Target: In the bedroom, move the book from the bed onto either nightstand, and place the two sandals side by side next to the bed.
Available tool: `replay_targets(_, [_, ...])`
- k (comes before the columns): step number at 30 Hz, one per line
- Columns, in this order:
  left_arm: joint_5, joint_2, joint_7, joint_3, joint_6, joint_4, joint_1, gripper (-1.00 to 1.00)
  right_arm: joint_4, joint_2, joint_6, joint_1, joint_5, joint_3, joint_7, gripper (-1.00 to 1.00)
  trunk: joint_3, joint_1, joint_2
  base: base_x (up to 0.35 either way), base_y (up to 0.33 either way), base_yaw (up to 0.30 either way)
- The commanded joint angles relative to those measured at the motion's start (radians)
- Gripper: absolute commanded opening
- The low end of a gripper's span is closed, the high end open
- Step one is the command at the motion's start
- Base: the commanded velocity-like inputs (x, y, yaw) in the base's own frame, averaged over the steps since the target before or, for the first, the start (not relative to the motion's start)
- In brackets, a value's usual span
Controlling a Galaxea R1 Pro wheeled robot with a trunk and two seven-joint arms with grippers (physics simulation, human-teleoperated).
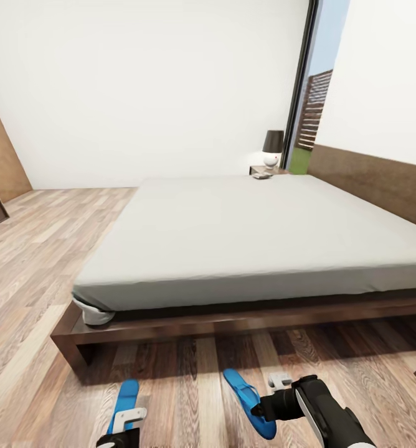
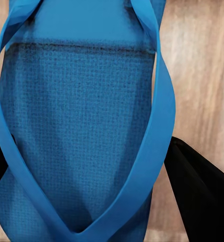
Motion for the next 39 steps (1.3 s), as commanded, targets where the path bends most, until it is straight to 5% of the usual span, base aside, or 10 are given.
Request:
replay_targets(1, [0.009,0.0,0.005,-0.009,-0.005,0.001,-0.001,-1.0,-0.001,0.0,0.002,0.0,0.009,0.001,0.008,-1.0,-0.005,0.0,-0.001,0.0,0.0,0.0])
replay_targets(39, [0.008,0.015,0.006,-0.009,-0.011,0.001,-0.001,-1.0,-0.001,0.0,0.002,0.0,0.01,0.001,0.007,-1.0,-0.013,0.001,-0.001,0.045,0.066,0.0])
